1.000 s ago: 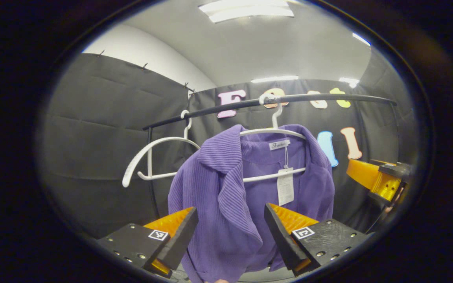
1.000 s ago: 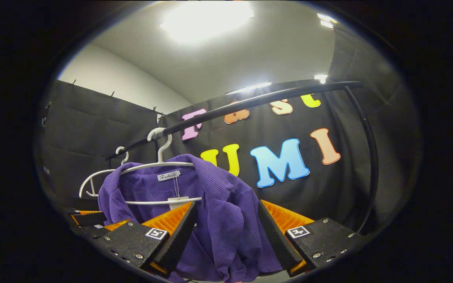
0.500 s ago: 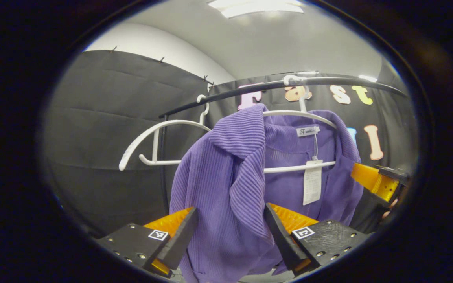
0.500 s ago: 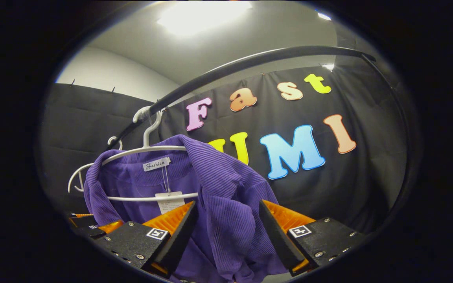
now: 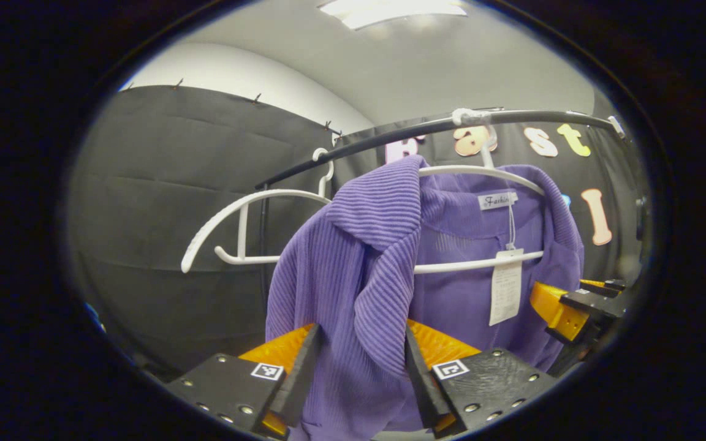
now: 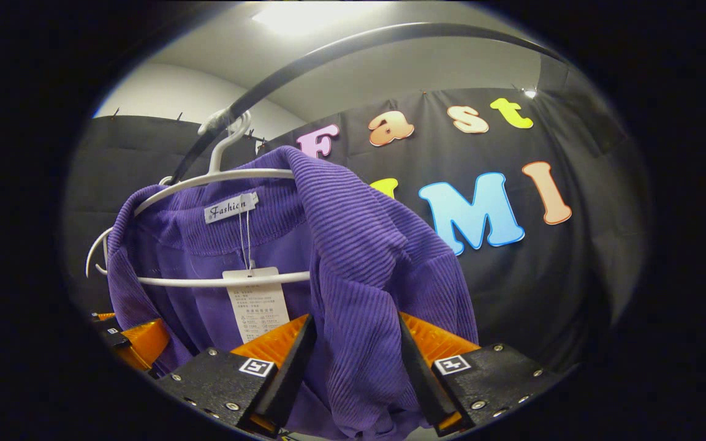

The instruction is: Grasp the clothes on the hanger with both hands and then place them into the laundry hamper below.

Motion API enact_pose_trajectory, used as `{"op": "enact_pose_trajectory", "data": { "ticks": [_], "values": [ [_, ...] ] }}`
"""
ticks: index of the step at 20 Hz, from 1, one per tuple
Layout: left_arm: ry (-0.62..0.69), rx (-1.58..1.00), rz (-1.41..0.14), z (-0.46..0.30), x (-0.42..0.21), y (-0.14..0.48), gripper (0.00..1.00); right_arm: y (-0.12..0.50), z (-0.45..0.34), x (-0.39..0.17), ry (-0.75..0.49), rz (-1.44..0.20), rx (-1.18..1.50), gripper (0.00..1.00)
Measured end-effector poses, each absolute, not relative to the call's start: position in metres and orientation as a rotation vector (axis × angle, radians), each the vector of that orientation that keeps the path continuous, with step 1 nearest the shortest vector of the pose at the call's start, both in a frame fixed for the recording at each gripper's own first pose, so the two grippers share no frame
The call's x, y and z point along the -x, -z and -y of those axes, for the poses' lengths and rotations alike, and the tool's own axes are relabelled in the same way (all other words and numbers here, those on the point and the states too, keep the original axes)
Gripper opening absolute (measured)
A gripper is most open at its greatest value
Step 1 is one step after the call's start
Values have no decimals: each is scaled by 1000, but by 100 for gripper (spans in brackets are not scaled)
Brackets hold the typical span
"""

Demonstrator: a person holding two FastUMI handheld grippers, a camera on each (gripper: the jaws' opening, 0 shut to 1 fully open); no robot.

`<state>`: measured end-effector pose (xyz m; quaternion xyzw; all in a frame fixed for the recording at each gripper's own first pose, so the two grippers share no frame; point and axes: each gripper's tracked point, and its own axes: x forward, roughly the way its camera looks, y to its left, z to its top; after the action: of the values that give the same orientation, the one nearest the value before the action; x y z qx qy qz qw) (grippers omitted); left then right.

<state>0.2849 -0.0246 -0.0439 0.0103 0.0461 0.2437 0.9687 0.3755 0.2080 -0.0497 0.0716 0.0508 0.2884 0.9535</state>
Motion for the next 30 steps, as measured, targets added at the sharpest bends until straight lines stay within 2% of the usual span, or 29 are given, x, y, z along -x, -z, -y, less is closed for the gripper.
{"op": "enact_pose_trajectory", "data": {
  "ticks": [1,2,3,4,5,8,10,14,15,17,18,23,24,30],
  "values": [
    [-488,-19,-94,26,-285,45,71,52,-208,-376,-589,-110,-148,66],
    [-476,-22,-90,26,-286,43,71,51,-208,-376,-595,-108,-153,57],
    [-487,-26,-90,20,-284,44,62,50,-205,-378,-590,-97,-155,32],
    [-464,-17,-103,22,-284,46,53,47,-202,-378,-591,-81,-154,23],
    [-433,-7,-110,25,-287,48,53,44,-203,-375,-606,-62,-154,10],
    [-472,-19,-122,13,-281,47,23,33,-194,-369,-619,-10,-143,5],
    [-447,-14,-126,18,-283,47,4,24,-188,-365,-626,36,-116,4],
    [-422,-15,-107,19,-268,32,4,2,-168,-356,-594,151,-28,1],
    [-423,-15,-102,19,-263,27,0,-3,-164,-357,-583,168,-20,1],
    [-435,-24,-90,16,-253,17,0,-14,-153,-358,-560,195,-16,1],
    [-439,-37,-81,15,-248,11,4,-19,-149,-359,-549,210,-20,1],
    [-450,-106,-6,8,-226,-35,4,-46,-127,-365,-478,272,-35,1],
    [-450,-100,-2,5,-223,-39,8,-51,-123,-368,-465,285,-29,1],
    [-478,-81,32,-21,-224,-56,8,-75,-105,-382,-408,341,-9,1]
  ]
}}
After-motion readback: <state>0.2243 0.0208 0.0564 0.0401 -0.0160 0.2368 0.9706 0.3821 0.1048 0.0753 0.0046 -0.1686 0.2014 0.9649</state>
